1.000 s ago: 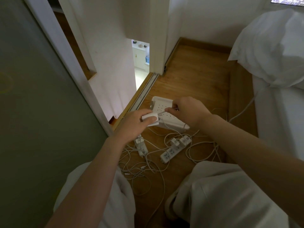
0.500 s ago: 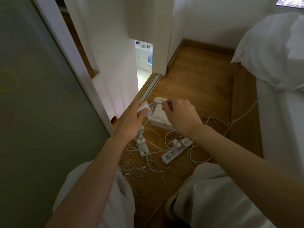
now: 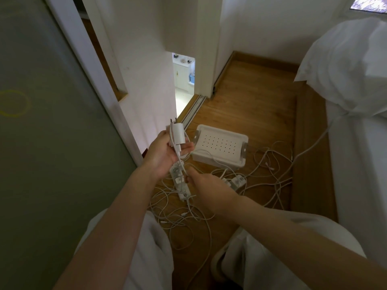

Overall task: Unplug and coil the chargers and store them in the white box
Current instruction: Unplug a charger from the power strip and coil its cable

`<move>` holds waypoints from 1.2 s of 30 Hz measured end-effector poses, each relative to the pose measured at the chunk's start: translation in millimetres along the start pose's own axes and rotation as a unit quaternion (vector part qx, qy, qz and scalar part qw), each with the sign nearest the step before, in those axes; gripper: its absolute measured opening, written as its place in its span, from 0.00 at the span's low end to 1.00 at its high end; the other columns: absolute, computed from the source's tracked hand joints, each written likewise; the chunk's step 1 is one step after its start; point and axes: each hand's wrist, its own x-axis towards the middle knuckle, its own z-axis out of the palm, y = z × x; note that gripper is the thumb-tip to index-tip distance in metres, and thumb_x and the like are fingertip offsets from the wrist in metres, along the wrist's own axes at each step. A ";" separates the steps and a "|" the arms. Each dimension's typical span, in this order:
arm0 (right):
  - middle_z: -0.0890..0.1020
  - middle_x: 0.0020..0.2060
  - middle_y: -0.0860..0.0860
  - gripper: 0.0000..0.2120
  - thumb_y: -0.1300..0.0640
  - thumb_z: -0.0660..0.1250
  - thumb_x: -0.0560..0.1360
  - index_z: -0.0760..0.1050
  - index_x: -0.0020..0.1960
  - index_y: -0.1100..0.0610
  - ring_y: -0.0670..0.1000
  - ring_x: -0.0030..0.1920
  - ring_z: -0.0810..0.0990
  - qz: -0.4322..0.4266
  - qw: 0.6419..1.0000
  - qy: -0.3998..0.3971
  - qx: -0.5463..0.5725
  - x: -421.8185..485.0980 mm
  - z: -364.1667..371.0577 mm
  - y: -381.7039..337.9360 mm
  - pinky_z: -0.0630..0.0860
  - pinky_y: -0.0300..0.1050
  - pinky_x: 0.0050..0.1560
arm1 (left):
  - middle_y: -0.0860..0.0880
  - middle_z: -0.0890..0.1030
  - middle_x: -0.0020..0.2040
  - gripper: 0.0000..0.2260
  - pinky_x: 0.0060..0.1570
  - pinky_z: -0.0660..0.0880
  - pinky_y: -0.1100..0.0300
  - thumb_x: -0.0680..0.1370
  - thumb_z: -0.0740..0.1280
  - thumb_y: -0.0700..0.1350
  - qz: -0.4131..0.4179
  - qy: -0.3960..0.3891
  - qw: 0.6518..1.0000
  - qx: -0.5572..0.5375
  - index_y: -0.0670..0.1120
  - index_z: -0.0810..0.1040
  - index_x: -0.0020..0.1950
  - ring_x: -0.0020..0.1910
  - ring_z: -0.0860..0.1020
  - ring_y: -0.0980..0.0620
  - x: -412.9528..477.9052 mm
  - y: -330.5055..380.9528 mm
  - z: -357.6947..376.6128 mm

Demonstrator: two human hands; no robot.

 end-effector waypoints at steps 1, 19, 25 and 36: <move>0.80 0.43 0.56 0.09 0.64 0.56 0.79 0.64 0.59 0.56 0.46 0.30 0.70 0.000 1.000 -0.005 0.003 -0.4 -0.6 5.2 0.59 0.37 0.26 | 0.39 0.76 0.45 0.11 0.37 0.81 0.55 0.82 0.56 0.45 -0.009 -0.017 0.999 -0.032 0.40 0.71 0.60 0.38 0.80 0.47 -2.8 0.6 0.1; 0.78 0.33 0.49 0.17 0.46 0.53 0.80 0.72 0.39 0.53 0.45 0.30 0.74 0.120 0.992 -0.003 -0.024 -4.2 -57.8 77.4 0.70 0.37 0.31 | 0.47 0.76 0.40 0.15 0.25 0.70 0.68 0.81 0.53 0.52 -0.005 -0.164 0.895 0.416 0.45 0.74 0.56 0.28 0.73 0.58 -11.3 5.3 -12.9; 0.78 0.30 0.49 0.21 0.44 0.55 0.79 0.78 0.39 0.54 0.45 0.28 0.73 0.114 0.985 0.101 -0.079 9.2 -74.8 55.7 0.70 0.39 0.29 | 0.49 0.74 0.50 0.09 0.44 0.77 0.58 0.82 0.53 0.51 0.071 -0.086 0.818 0.564 0.51 0.71 0.49 0.47 0.76 0.51 -6.5 -3.1 -9.8; 0.72 0.23 0.46 0.20 0.48 0.55 0.80 0.80 0.41 0.57 0.42 0.21 0.67 0.141 0.966 0.218 0.019 13.1 -84.0 37.2 0.60 0.30 0.20 | 0.55 0.73 0.44 0.06 0.36 0.68 0.63 0.82 0.52 0.52 0.188 -0.040 0.720 0.666 0.53 0.65 0.53 0.41 0.74 0.57 -6.4 -6.6 -5.1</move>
